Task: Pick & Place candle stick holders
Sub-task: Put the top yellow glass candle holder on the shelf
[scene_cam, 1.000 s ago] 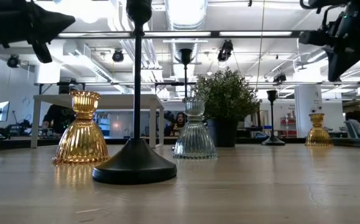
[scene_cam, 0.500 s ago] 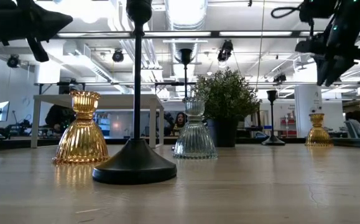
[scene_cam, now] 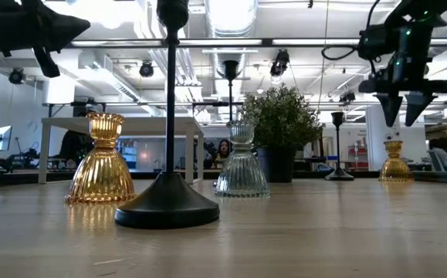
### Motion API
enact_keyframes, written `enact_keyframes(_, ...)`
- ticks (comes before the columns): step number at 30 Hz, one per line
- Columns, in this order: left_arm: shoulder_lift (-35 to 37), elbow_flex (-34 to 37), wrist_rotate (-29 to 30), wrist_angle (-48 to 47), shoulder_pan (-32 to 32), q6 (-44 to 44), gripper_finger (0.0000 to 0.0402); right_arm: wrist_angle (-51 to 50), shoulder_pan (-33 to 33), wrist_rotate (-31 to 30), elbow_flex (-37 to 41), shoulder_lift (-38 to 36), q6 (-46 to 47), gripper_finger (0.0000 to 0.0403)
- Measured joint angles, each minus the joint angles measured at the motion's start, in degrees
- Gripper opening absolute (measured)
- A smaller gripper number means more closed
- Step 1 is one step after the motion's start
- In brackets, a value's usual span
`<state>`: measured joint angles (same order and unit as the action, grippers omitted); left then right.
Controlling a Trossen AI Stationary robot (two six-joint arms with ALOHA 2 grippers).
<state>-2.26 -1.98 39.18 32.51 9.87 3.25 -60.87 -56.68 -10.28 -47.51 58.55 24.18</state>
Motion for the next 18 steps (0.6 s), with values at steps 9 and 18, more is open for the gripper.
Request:
enact_keyframes(9,0.00,0.00,-0.02,0.00,0.00,-0.02,0.0012,6.42,-4.60,0.34,3.22,1.11,-3.23,0.0197)
enact_keyframes(18,0.00,0.00,-0.04,0.00,0.00,-0.79,0.0012,13.52,-6.43,2.68,9.12,1.96,-3.16,0.0173)
